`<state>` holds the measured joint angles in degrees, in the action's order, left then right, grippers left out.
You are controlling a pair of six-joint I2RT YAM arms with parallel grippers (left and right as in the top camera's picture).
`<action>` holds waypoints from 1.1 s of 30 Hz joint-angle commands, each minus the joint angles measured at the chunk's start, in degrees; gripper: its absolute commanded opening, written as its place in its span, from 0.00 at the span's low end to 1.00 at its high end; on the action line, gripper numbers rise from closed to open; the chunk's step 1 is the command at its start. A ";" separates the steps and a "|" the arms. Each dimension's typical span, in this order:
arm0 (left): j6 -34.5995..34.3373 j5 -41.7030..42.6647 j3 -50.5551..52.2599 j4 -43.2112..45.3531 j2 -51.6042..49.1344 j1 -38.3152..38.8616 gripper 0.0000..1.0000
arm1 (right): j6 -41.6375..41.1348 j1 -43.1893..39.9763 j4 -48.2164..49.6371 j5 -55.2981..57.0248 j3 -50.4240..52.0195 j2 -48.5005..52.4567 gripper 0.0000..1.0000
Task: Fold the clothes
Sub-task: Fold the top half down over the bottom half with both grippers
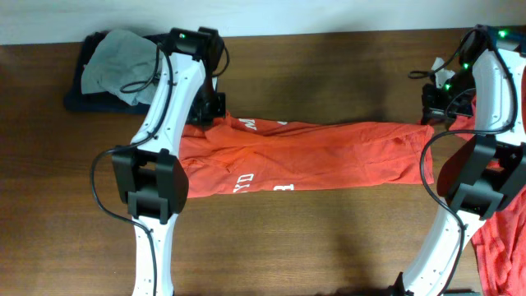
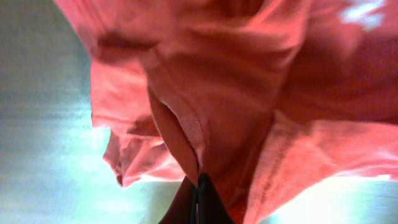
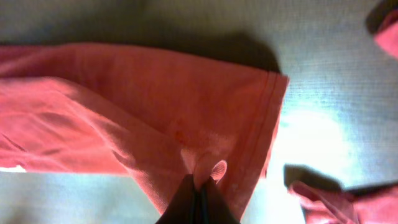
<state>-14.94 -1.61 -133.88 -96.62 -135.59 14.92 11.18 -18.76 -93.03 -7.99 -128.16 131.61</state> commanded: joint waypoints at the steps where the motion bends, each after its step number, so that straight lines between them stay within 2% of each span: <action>1: 0.00 -2.54 3.43 -0.11 0.63 -0.46 0.01 | 0.66 -0.07 -1.46 2.23 0.85 -2.01 0.04; 8: 0.04 -2.58 8.11 -0.13 0.63 -0.46 0.01 | -5.90 -0.07 -3.48 7.30 10.32 -1.92 0.04; 19: 0.02 -5.33 18.08 -0.13 0.63 -4.35 0.01 | -8.61 -0.31 4.70 11.93 25.99 -1.92 0.04; 24: -0.83 -3.13 20.98 -0.13 0.63 -8.22 0.01 | -10.88 -1.62 8.28 14.71 27.87 -1.90 0.04; 33: -0.83 -2.91 21.14 -0.13 0.63 -8.59 0.01 | -10.84 -2.23 10.80 13.62 27.89 -1.90 0.04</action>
<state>-15.18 -3.66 -113.12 -96.49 -135.59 6.48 1.26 -20.60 -82.63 3.66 -100.47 131.31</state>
